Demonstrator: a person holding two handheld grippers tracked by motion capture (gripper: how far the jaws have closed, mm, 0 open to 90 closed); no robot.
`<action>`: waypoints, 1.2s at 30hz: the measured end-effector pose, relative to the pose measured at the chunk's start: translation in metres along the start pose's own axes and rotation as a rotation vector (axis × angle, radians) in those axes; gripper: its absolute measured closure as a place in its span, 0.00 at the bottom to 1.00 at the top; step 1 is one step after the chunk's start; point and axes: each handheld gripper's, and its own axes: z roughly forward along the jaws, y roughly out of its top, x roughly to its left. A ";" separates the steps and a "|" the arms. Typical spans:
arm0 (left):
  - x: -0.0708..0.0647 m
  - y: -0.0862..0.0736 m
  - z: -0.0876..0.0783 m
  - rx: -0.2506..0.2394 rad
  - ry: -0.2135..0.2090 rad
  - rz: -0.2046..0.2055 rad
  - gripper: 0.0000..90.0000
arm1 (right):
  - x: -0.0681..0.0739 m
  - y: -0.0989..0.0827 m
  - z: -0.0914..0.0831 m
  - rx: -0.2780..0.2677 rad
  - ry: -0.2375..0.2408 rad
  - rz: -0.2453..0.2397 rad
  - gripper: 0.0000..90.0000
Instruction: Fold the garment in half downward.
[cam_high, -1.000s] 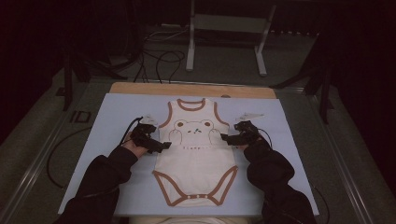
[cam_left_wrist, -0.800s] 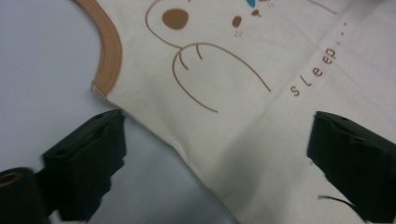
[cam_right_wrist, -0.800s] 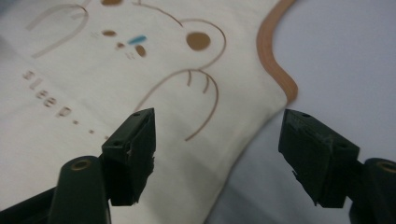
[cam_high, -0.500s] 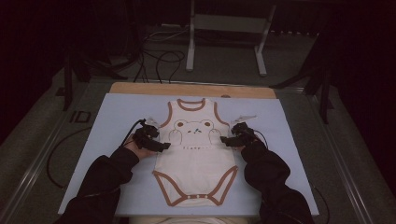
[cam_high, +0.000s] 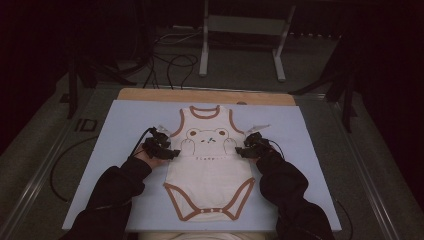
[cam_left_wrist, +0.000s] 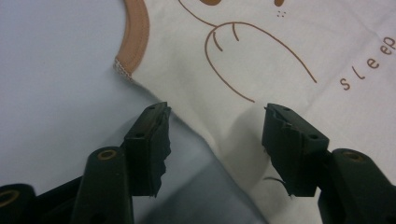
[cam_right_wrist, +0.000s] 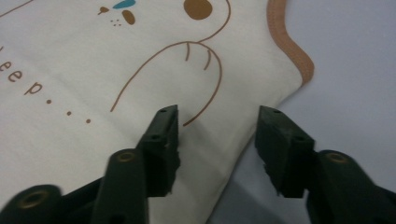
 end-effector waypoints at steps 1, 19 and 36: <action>0.000 0.000 0.000 0.000 0.000 0.000 0.48 | 0.000 0.000 0.000 0.000 0.000 0.000 0.58; -0.011 0.011 0.008 0.023 -0.048 0.019 0.98 | 0.010 0.006 0.000 0.039 0.044 -0.066 0.98; -0.009 0.012 -0.008 -0.014 -0.047 0.028 1.00 | 0.009 0.011 -0.015 0.011 0.036 -0.083 0.99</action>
